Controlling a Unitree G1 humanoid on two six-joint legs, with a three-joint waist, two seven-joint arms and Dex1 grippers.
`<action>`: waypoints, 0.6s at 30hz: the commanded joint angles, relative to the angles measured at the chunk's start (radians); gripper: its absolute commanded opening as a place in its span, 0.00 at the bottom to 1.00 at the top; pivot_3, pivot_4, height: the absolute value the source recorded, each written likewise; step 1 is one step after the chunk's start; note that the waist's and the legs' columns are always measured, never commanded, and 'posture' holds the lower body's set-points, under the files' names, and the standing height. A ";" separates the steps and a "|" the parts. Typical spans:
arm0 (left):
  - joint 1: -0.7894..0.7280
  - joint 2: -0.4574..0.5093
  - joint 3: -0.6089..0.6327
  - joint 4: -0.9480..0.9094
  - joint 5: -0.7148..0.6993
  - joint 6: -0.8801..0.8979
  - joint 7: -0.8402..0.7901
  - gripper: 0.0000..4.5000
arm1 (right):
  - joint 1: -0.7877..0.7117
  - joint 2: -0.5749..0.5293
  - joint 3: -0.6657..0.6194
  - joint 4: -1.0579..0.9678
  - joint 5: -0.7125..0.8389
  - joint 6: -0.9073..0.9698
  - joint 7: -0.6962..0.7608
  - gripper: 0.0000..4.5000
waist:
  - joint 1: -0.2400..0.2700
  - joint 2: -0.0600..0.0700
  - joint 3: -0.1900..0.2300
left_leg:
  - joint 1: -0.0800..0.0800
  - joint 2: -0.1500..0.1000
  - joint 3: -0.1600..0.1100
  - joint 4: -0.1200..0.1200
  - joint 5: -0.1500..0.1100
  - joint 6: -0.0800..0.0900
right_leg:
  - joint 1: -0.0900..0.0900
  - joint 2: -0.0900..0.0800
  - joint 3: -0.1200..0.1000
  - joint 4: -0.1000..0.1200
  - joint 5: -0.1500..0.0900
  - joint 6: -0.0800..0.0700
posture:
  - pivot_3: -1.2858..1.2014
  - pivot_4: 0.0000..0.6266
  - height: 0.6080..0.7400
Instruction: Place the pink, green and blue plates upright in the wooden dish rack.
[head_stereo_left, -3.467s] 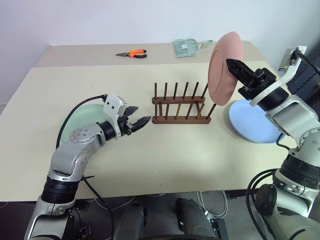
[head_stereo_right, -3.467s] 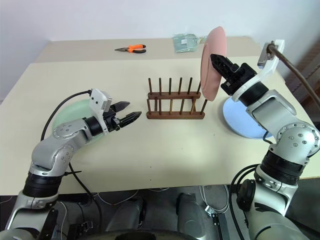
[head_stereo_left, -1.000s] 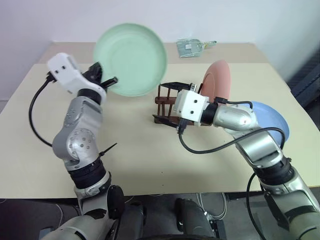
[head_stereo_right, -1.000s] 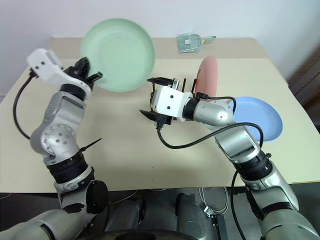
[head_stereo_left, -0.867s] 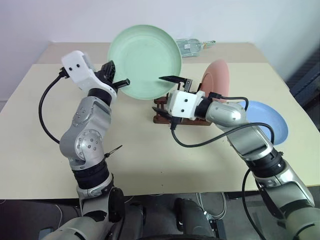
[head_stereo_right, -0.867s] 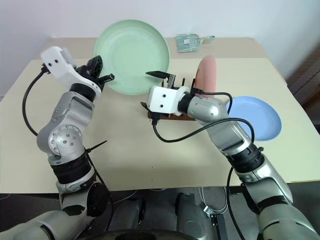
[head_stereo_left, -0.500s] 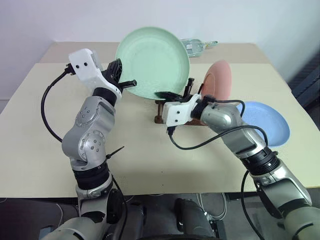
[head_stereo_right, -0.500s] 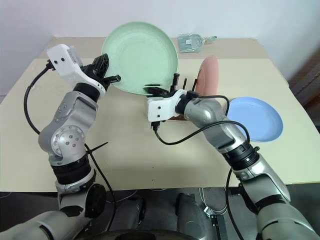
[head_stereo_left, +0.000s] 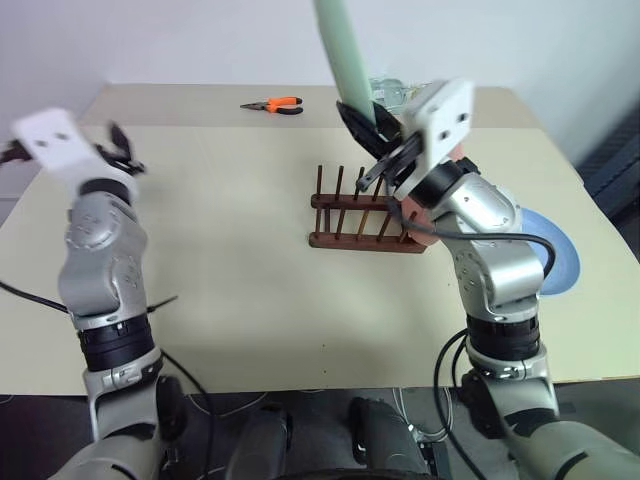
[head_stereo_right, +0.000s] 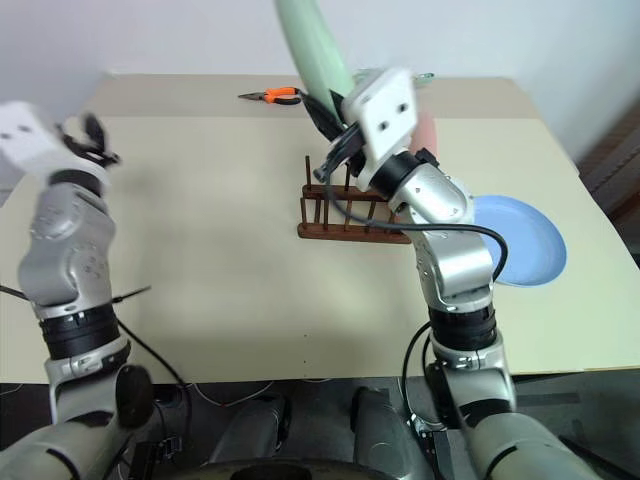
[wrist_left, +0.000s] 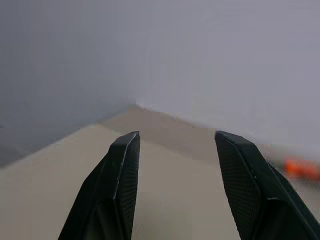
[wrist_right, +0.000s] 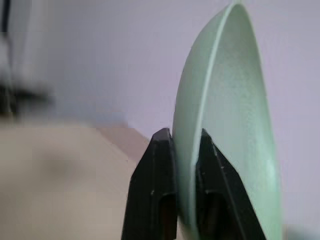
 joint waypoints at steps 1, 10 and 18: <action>0.066 -0.032 -0.090 -0.008 -0.001 -0.010 -0.100 0.53 | 0.011 0.077 -0.140 -0.124 0.233 0.236 -0.155 0.00 | -0.001 0.000 0.000 | 0.000 0.000 0.000 0.000 0.000 0.000 | 0.000 0.000 0.000 0.000 0.000 -0.001 | 0.52 0.24 1.00; 0.179 -0.074 -0.203 -0.050 0.016 -0.112 -0.257 0.53 | 0.054 0.154 -0.204 -0.209 0.417 0.409 -0.387 0.00 | -0.027 0.004 0.000 | 0.001 0.003 0.001 -0.004 0.001 0.000 | -0.004 0.002 0.000 0.001 0.000 -0.004 | 0.52 0.24 1.00; 0.218 -0.086 -0.234 -0.094 -0.011 -0.135 -0.353 0.53 | 0.061 0.124 -0.205 -0.171 0.433 0.411 -0.447 0.00 | -0.027 0.004 0.000 | 0.001 0.003 0.001 -0.004 0.001 0.000 | -0.004 0.002 0.000 0.001 0.000 -0.003 | 0.52 0.24 1.00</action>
